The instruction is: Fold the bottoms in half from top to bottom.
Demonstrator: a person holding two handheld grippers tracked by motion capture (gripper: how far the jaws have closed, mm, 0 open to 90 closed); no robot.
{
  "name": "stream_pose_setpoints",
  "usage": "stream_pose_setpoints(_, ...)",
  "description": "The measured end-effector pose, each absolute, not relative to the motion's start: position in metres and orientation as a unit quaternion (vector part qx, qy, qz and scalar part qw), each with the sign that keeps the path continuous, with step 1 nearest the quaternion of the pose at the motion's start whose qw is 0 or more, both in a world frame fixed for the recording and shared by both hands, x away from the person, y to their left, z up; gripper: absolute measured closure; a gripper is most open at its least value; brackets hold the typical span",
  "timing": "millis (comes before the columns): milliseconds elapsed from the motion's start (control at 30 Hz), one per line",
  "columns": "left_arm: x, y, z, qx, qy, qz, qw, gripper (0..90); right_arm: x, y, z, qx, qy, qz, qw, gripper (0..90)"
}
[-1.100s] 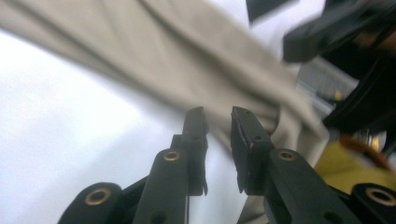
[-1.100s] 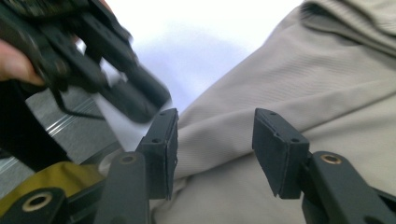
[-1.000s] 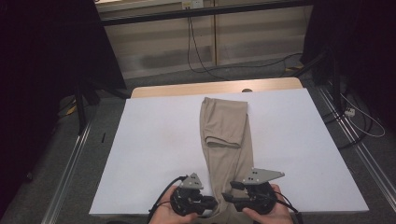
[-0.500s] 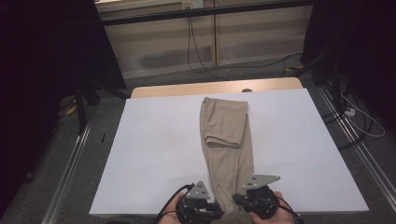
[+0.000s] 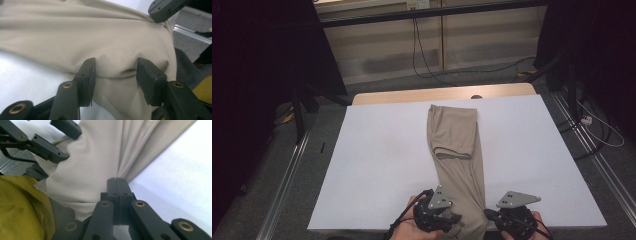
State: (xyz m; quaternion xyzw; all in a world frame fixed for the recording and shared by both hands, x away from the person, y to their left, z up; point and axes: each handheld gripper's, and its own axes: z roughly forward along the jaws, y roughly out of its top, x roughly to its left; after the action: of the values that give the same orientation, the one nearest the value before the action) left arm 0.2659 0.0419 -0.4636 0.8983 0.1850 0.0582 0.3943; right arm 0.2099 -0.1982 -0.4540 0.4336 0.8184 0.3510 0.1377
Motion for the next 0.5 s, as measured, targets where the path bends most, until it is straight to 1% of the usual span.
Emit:
stream_pose_setpoints(100, 0.267, 0.039, -0.465, 0.899, 0.177, 0.067, 0.395, 54.4, 0.212, -0.196, -0.458, 0.43, 0.822, 0.352, 0.124, 90.0)
stream_pose_setpoints(133, 0.268, 0.04, -0.464, 0.9, 0.176, 0.075, 0.393, 58.3, 0.213, -0.194, -0.459, 0.431, 0.821, 0.357, 0.118, 90.0)
stream_pose_setpoints(167, 0.27, 0.043, -0.464, 0.899, 0.182, 0.071, 0.392, 68.8, 0.213, -0.192, -0.46, 0.426, 0.822, 0.361, 0.114, 90.0)
stream_pose_setpoints(200, 0.274, 0.045, -0.464, 0.896, 0.191, 0.055, 0.397, 85.7, 0.213, -0.191, -0.46, 0.426, 0.822, 0.359, 0.118, 90.0)
stream_pose_setpoints(233, 0.275, 0.046, -0.464, 0.894, 0.196, 0.044, 0.401, 89.7, 0.213, -0.19, -0.46, 0.425, 0.822, 0.36, 0.118, 90.0)
stream_pose_setpoints(367, 0.275, 0.052, -0.456, 0.898, 0.193, 0.041, 0.392, 90.0, 0.211, -0.191, -0.458, 0.429, 0.818, 0.366, 0.112, 90.0)
stream_pose_setpoints(500, 0.269, 0.065, -0.449, 0.901, 0.202, 0.03, 0.384, 90.0, 0.208, -0.194, -0.456, 0.431, 0.817, 0.365, 0.119, 90.0)
